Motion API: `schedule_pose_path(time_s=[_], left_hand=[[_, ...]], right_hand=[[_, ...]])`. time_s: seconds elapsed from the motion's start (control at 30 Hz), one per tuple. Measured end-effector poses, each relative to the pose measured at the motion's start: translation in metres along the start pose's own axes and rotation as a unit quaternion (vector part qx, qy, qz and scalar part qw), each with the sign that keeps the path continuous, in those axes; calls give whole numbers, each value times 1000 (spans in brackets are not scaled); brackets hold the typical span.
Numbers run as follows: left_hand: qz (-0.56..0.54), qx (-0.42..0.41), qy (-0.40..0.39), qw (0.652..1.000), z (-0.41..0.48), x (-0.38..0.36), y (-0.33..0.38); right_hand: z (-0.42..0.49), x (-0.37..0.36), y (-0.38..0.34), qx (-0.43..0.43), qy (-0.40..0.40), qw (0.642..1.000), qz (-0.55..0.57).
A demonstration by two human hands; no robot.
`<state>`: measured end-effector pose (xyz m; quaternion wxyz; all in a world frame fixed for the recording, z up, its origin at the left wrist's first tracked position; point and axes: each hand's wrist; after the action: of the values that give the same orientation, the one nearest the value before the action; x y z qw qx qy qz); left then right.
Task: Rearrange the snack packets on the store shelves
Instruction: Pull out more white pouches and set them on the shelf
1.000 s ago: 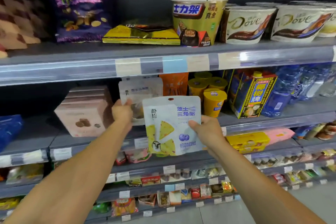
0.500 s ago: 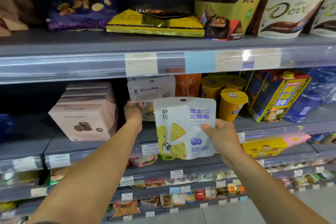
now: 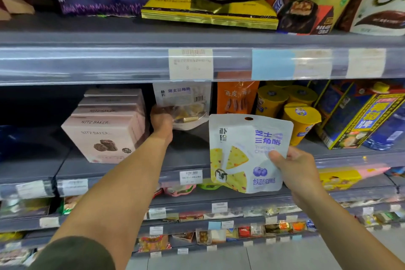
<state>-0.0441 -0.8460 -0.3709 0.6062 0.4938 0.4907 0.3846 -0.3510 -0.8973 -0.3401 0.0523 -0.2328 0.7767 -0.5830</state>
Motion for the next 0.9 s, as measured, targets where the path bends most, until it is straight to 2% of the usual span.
schedule_pose_path(time_s=[0.3,0.37,0.4,0.43,0.47,0.53,0.6,0.63,0.67,0.73,0.9], left_hand=[[123,68,13,990,-36,23,-8],[140,54,-44,988,-60,34,-7],[193,29,-95,976,-74,43,-7],[272,-13,-153,950,-87,54,-8],[361,-69,-205,907,-97,68,-10],[511,-202,-276,789,-114,95,-16],[595,-303,-313,675,-120,117,-25],[615,-327,-319,643,-119,124,-30],[624,-346,-313,627,-118,130,-36],[627,-350,-295,631,-113,135,-43],[574,-344,-268,693,-109,134,-48]], right_hand=[[6,-16,-15,-4,0,1000,24],[11,-19,-21,3,-1,999,37],[16,-23,-23,6,-1,999,45],[20,-28,-26,11,-1,998,55],[25,-35,-28,17,1,997,69],[36,-54,-31,27,-7,995,97],[46,-82,-35,25,-30,993,108],[51,-97,-36,24,-41,992,113],[55,-110,-37,20,-47,992,117],[65,-133,-34,8,-56,991,124],[87,-168,-24,-25,-85,986,143]])
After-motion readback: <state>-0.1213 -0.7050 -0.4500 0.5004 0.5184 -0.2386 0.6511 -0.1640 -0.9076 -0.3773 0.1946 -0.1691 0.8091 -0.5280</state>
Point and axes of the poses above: each hand's wrist, its own z-axis towards the middle knuckle, its own x-axis out of the back of the hand, y = z × x, and after that the axes turned 12 degrees about -x, right-handed
